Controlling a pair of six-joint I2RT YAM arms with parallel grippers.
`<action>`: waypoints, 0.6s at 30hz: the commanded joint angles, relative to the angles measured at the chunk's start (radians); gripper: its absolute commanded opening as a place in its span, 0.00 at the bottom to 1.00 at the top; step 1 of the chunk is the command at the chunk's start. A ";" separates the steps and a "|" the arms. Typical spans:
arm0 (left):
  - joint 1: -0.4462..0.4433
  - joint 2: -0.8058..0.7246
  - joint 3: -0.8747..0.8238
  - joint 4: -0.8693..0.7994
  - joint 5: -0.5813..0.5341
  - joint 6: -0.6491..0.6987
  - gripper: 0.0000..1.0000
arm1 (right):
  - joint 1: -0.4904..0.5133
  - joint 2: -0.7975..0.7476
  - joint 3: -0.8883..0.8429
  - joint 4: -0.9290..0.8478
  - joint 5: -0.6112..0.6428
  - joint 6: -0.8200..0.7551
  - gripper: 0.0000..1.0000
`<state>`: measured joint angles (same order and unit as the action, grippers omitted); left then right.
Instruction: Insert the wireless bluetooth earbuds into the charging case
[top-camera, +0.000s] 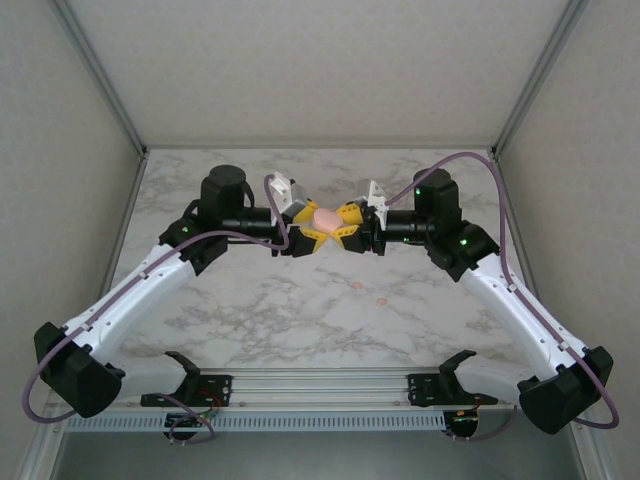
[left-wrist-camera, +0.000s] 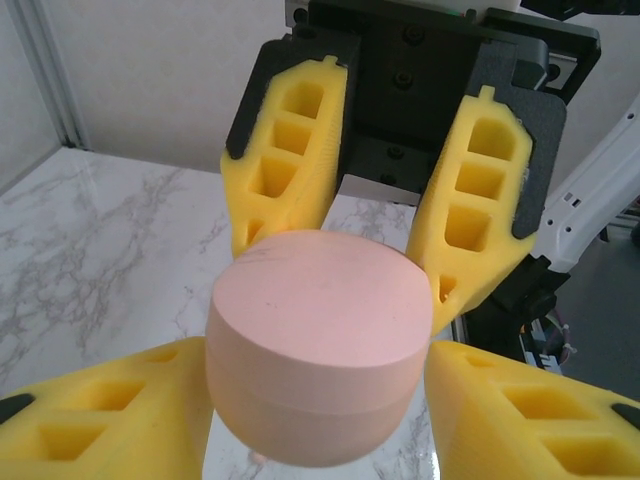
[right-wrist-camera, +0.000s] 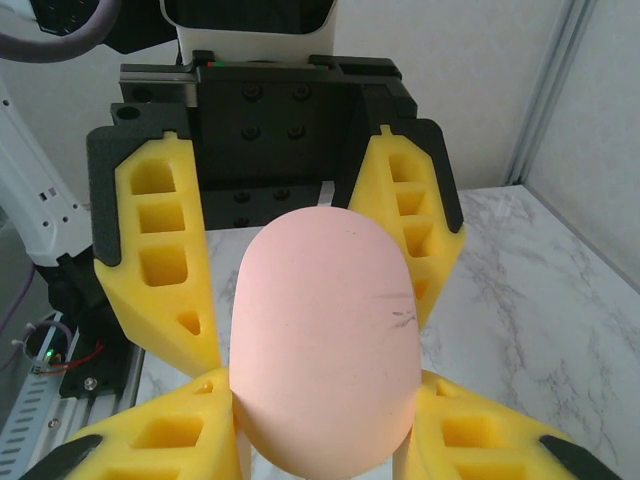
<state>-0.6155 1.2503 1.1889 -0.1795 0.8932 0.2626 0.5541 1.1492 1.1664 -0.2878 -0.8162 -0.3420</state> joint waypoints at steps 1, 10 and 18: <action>-0.012 0.005 0.040 -0.011 0.023 0.006 0.55 | -0.006 -0.010 -0.008 0.012 -0.035 -0.015 0.30; -0.013 0.002 0.041 -0.004 0.021 0.003 0.45 | -0.006 -0.009 -0.005 -0.021 -0.022 -0.045 0.30; -0.013 0.001 0.064 -0.054 0.021 0.041 0.34 | -0.005 -0.001 0.022 -0.085 -0.023 -0.072 0.33</action>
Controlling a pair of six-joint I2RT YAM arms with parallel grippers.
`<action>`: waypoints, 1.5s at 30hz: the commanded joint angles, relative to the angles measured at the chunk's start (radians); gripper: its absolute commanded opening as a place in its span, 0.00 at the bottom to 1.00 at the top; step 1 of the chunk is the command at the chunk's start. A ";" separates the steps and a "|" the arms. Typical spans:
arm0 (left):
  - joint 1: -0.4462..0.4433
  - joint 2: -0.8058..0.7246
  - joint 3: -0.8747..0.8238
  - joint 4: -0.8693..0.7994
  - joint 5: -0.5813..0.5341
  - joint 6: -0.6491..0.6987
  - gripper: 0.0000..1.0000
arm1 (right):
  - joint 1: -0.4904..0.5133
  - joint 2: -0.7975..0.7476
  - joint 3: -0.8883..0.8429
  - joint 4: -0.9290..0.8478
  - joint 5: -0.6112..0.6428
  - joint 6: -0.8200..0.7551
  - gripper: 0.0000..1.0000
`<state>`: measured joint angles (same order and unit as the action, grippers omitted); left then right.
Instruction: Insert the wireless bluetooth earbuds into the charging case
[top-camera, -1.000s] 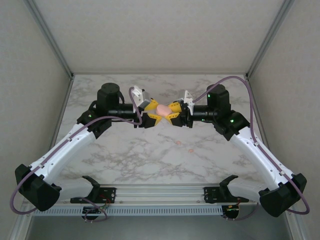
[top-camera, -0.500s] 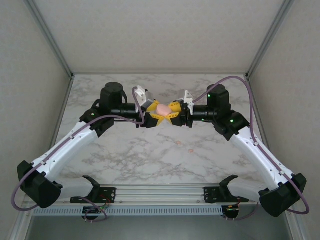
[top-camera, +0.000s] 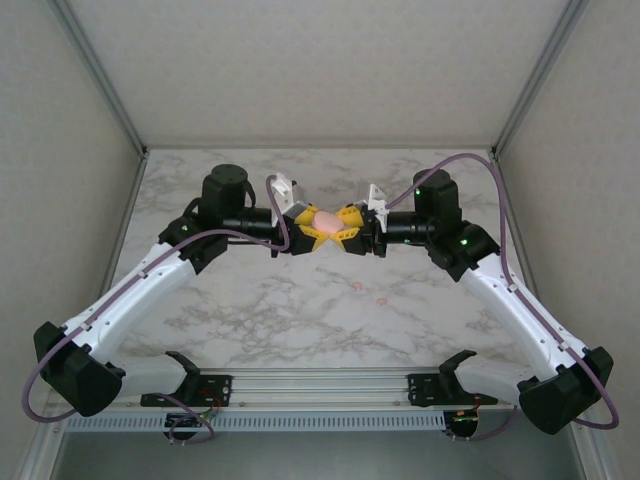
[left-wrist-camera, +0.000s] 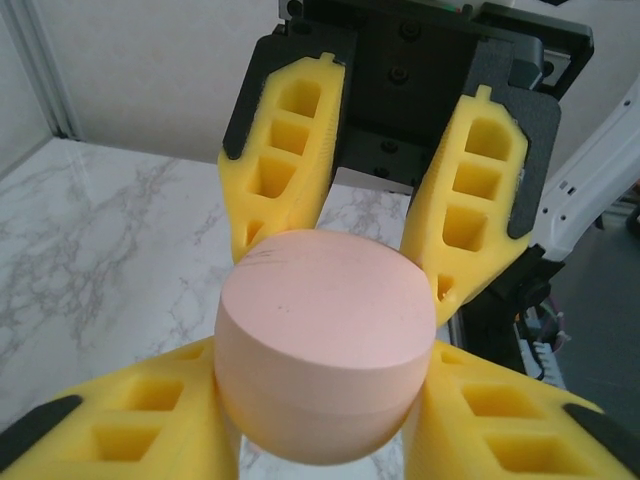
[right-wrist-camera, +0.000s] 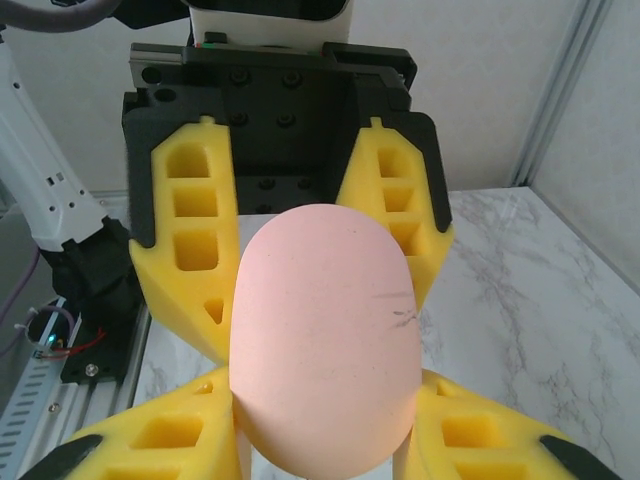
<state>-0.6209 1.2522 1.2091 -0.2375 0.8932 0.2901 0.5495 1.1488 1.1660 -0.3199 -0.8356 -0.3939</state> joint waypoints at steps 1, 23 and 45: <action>-0.008 0.000 0.042 0.012 0.021 0.008 0.32 | -0.002 0.000 0.024 -0.052 -0.002 -0.014 0.34; -0.010 -0.063 -0.088 0.114 -0.018 0.008 0.18 | -0.079 0.118 0.208 -0.106 0.037 0.380 0.61; 0.021 -0.210 -0.399 0.493 -0.410 -0.284 0.18 | -0.331 0.121 -0.078 -0.458 0.468 0.941 0.42</action>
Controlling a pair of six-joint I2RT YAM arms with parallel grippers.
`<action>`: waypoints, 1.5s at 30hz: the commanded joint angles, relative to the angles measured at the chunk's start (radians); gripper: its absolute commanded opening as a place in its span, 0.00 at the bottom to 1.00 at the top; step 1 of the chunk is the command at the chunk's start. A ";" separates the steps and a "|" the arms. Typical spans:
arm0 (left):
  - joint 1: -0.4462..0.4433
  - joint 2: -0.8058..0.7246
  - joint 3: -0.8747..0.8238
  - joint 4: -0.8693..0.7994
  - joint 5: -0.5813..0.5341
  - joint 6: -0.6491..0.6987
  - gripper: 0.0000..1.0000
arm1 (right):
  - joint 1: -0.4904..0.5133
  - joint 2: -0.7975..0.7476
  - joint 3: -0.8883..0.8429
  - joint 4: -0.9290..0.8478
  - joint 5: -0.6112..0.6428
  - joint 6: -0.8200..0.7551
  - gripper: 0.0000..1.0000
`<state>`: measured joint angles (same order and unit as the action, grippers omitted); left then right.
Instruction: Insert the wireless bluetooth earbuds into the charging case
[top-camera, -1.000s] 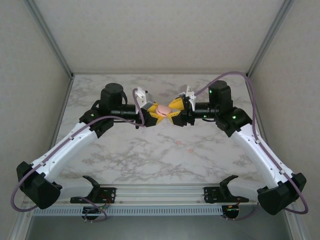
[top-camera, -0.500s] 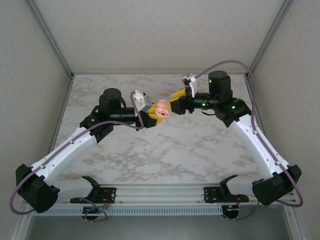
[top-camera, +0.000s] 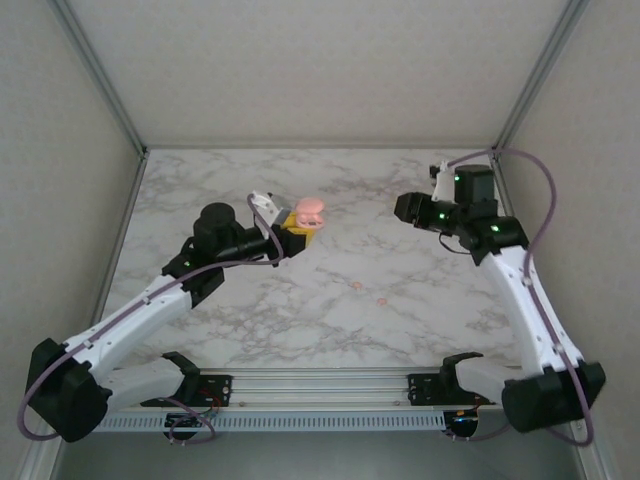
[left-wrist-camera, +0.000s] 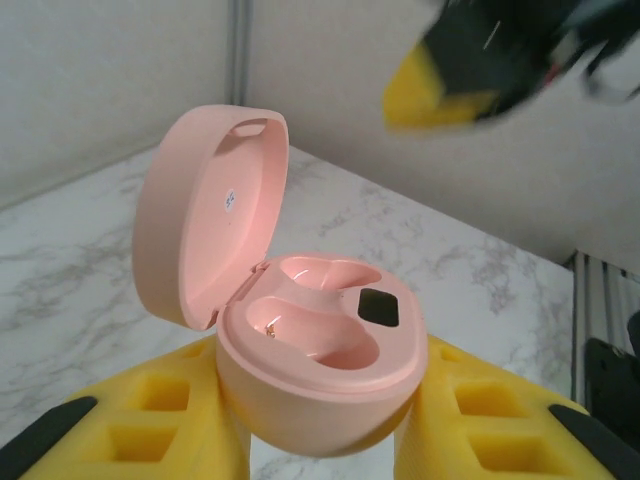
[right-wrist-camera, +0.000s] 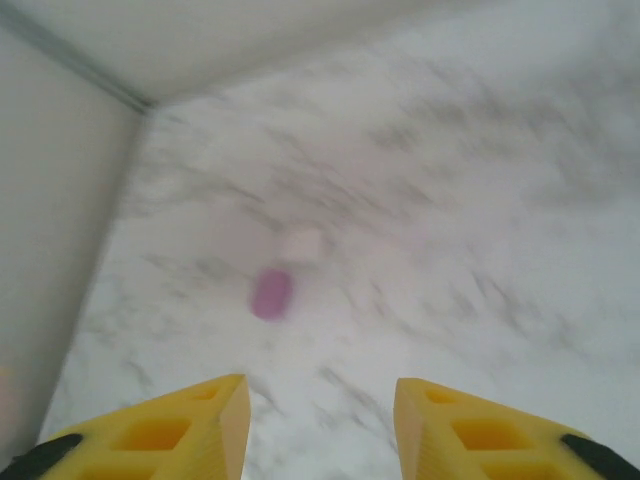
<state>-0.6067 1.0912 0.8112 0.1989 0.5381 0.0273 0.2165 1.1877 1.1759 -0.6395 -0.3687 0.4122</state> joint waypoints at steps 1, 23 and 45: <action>0.007 -0.060 -0.004 0.052 -0.065 -0.020 0.18 | 0.008 0.102 -0.128 -0.133 -0.011 0.168 0.39; 0.008 -0.066 0.036 -0.001 -0.057 0.032 0.19 | 0.264 0.215 -0.453 0.047 0.189 0.749 0.43; 0.008 -0.073 0.036 -0.027 -0.069 0.036 0.19 | 0.290 0.377 -0.334 -0.008 0.222 0.621 0.28</action>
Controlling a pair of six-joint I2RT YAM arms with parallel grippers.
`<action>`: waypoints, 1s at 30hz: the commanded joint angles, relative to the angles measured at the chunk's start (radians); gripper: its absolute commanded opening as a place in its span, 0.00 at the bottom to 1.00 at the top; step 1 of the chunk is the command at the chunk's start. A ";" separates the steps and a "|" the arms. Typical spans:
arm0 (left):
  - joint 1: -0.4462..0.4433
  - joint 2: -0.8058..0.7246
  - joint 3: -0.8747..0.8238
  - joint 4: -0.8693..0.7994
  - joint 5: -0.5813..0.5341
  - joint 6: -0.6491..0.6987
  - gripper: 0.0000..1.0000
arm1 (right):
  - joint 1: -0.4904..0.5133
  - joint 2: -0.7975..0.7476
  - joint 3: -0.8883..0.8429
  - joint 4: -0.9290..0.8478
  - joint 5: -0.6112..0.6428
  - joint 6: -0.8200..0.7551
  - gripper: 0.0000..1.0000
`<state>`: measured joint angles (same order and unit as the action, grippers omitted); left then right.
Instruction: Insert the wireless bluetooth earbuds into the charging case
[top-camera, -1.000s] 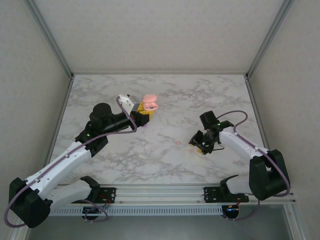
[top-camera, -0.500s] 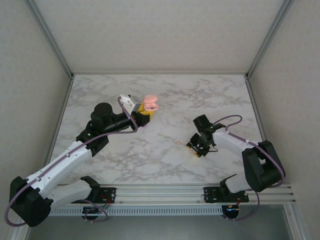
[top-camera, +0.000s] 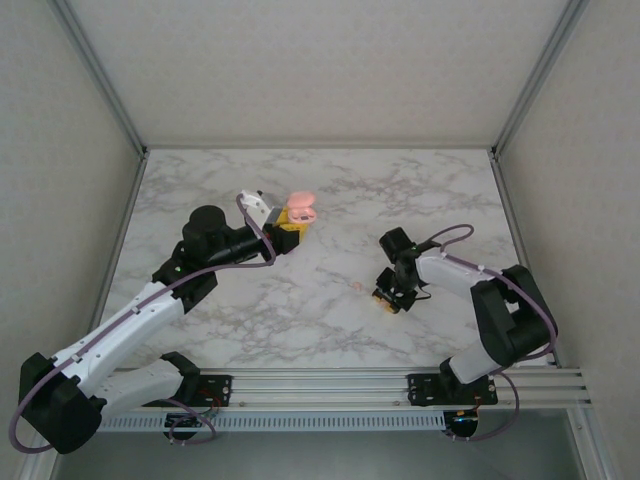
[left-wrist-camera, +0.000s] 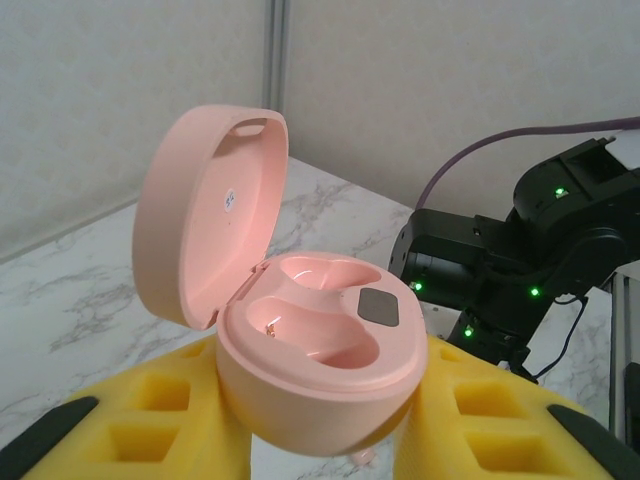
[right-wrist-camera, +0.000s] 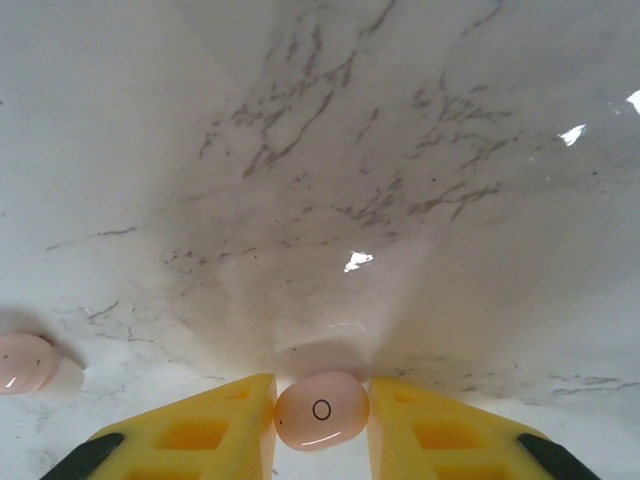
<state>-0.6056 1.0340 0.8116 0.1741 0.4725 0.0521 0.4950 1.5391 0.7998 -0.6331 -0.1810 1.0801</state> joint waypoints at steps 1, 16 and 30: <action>0.007 -0.015 0.035 -0.004 -0.003 0.011 0.19 | 0.016 0.033 0.055 -0.025 0.042 -0.065 0.27; 0.007 -0.023 0.039 -0.023 -0.003 0.011 0.19 | 0.069 0.208 0.256 -0.197 0.106 -0.392 0.29; 0.007 -0.013 0.048 -0.027 -0.002 0.017 0.19 | 0.063 0.186 0.283 -0.191 0.074 -0.334 0.43</action>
<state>-0.6056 1.0313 0.8192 0.1341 0.4725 0.0528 0.5591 1.7439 1.0775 -0.8375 -0.0799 0.6506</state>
